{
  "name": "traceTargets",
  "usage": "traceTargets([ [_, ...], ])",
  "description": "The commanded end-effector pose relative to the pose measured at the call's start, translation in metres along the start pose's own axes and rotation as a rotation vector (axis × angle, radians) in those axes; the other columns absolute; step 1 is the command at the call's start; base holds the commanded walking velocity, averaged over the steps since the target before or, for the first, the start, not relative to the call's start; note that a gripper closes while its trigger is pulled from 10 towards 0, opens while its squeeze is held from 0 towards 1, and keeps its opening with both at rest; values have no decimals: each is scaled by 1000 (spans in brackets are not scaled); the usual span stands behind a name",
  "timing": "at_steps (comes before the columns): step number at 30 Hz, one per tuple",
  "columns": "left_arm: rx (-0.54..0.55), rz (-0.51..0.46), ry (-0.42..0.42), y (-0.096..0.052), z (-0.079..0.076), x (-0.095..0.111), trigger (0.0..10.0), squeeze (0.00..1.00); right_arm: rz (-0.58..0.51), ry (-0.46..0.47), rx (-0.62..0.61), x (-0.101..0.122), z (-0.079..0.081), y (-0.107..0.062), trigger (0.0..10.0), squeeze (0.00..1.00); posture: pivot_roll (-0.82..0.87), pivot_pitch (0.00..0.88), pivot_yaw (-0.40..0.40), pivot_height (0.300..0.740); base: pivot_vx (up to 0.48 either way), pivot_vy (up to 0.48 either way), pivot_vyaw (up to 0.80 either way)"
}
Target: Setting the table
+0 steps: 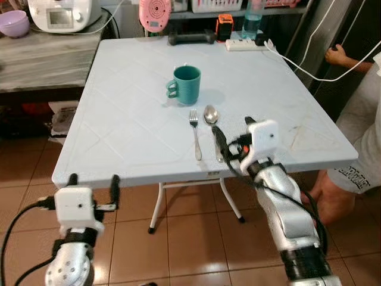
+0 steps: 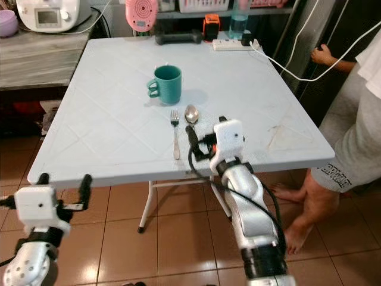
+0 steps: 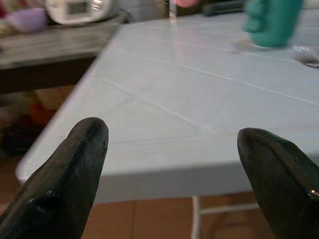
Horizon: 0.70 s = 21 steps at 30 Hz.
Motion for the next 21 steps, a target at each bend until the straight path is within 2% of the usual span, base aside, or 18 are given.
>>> traceTargets([
  [1, -36, 5, 20, -4, -4, 3, 10000, 0, 8, 32, -19, 0, -3, 7, 10000, 0, -23, 178, 46, 740, 0, 0, 0],
  [7, -50, 2, 44, -8, -3, 6, 10000, 0, 0, 40, -17, 2, -1, 12, 10000, 0, 1, 189, 56, 740, 0, 0, 0],
  [11, -32, -5, 48, -7, 2, 9, 10000, 0, -35, 0, 3, 6, 3, 9, 10000, 0, 5, 188, 57, 740, 0, 0, 0],
  [13, -4, -17, 54, -7, 8, 14, 10000, 0, -74, -43, 21, 13, 5, -1, 10000, 0, 8, 182, 54, 740, 0, 0, 0],
  [15, 13, -20, 56, -8, 11, 15, 10000, 0, -70, -52, 12, 12, 2, -7, 10000, 0, 2, 177, 53, 740, 0, 0, 0],
  [16, 29, -20, 56, -9, 15, 14, 10000, 0, -54, -58, 1, 7, -1, -16, 10000, 0, 2, 177, 53, 740, 0, 0, 0],
  [18, 33, -19, 57, -10, 16, 14, 10000, 0, -48, -62, 0, 6, -2, -19, 10000, 0, 2, 177, 53, 740, 0, 0, 0],
  [19, 45, -9, 59, -13, 19, 10, 10000, 0, -27, -96, -3, -1, -6, -32, 10000, 0, -14, 164, 48, 740, 0, 0, 0],
  [21, 57, 7, 59, -17, 23, 5, 10000, 0, -2, -126, -13, -9, -12, -45, 10000, 0, -27, 157, 48, 740, 0, 0, 0],
])
Point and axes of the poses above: a point about 5 cm out from each wrist's last joint towards the gripper, its own y axis pointing out of the wrist towards the gripper, its own x axis along the axis of the wrist's last joint, z = x × y, the point moved 6 cm from there along y, pointing out of the wrist towards the gripper, and after that the axes turned 2 degrees about y, right-handed, at the moved point
